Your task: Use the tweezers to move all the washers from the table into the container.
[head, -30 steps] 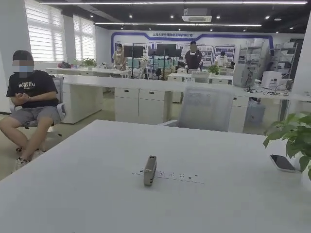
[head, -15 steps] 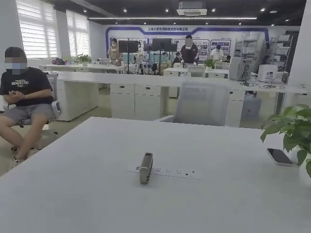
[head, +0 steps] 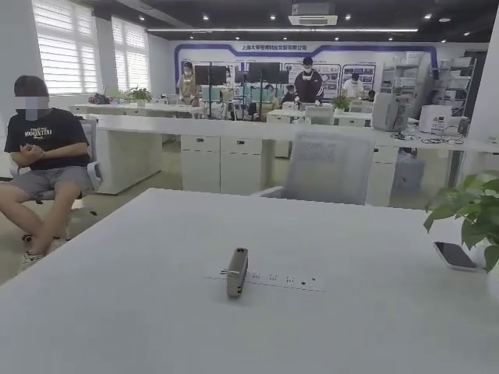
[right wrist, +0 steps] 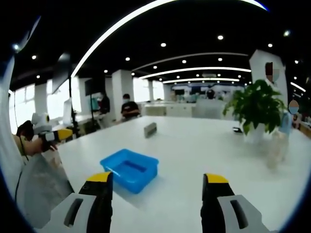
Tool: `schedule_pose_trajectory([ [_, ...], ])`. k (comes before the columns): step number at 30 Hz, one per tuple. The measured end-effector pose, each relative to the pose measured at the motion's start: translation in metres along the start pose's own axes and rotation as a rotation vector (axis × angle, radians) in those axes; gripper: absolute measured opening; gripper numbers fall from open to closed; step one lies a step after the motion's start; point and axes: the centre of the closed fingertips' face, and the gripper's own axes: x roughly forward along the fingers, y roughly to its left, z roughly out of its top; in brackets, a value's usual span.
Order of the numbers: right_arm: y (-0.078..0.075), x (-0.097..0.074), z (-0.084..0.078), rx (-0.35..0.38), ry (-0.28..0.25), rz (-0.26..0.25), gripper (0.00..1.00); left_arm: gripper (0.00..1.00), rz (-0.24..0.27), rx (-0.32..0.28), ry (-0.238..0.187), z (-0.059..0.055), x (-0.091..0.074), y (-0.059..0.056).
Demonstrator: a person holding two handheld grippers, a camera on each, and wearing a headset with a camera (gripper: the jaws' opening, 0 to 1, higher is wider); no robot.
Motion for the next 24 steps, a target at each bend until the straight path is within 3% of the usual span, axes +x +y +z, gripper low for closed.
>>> schedule_pose_trajectory([
  [24,-0.0004,-0.0009,-0.0017,-0.019,0.003,-0.012,0.73,0.90,-0.008,-0.002,0.008,-0.0011,0.0000,-0.0025],
])
